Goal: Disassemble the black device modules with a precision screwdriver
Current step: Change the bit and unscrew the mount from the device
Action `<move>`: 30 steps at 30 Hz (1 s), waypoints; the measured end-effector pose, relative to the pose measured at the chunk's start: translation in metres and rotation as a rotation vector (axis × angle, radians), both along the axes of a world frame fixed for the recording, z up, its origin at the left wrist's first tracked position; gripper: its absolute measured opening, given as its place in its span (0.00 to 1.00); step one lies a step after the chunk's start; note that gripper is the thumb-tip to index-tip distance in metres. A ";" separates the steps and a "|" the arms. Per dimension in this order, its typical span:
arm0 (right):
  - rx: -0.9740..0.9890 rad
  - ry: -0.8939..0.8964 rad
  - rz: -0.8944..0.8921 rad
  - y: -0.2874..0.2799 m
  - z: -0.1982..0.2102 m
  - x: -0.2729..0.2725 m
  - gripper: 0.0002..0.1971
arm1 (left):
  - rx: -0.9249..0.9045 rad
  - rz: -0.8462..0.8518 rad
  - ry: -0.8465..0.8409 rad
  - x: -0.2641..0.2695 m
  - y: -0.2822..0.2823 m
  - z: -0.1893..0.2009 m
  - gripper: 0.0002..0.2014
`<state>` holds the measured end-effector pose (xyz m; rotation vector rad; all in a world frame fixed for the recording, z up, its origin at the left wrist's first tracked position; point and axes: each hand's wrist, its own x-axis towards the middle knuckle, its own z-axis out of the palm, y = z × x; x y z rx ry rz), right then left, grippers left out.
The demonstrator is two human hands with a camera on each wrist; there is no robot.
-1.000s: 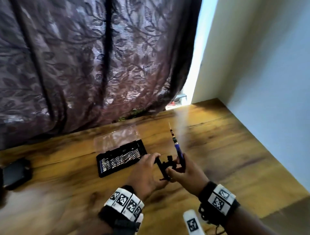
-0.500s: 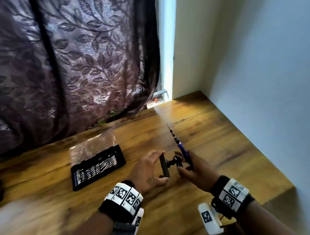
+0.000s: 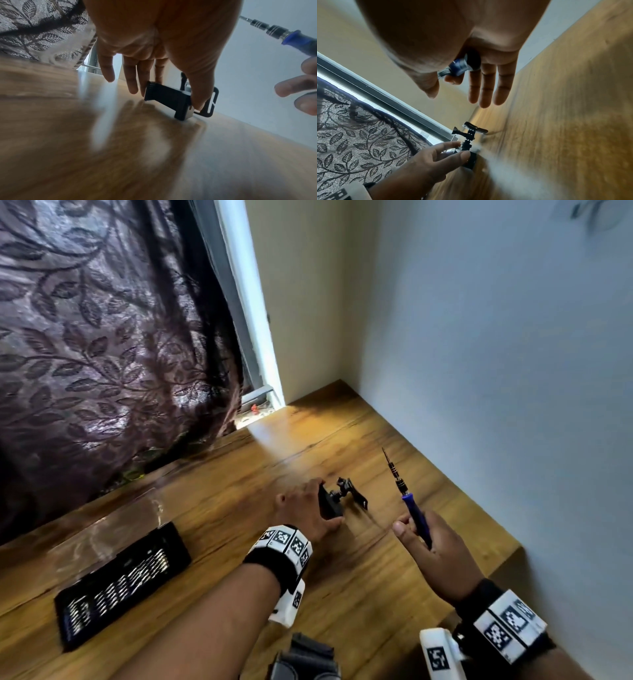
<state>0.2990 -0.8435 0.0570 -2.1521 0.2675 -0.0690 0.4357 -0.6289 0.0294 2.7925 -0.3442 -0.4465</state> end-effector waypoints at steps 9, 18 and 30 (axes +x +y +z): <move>0.071 -0.015 0.145 0.036 -0.002 0.021 0.28 | -0.111 0.092 -0.073 -0.034 0.059 0.011 0.43; 0.114 -0.107 0.625 0.190 0.009 0.045 0.32 | -0.273 0.573 -0.320 -0.155 0.265 0.043 0.30; -0.033 -0.069 1.033 0.415 0.046 -0.002 0.29 | -0.227 1.201 -0.340 -0.352 0.487 0.032 0.23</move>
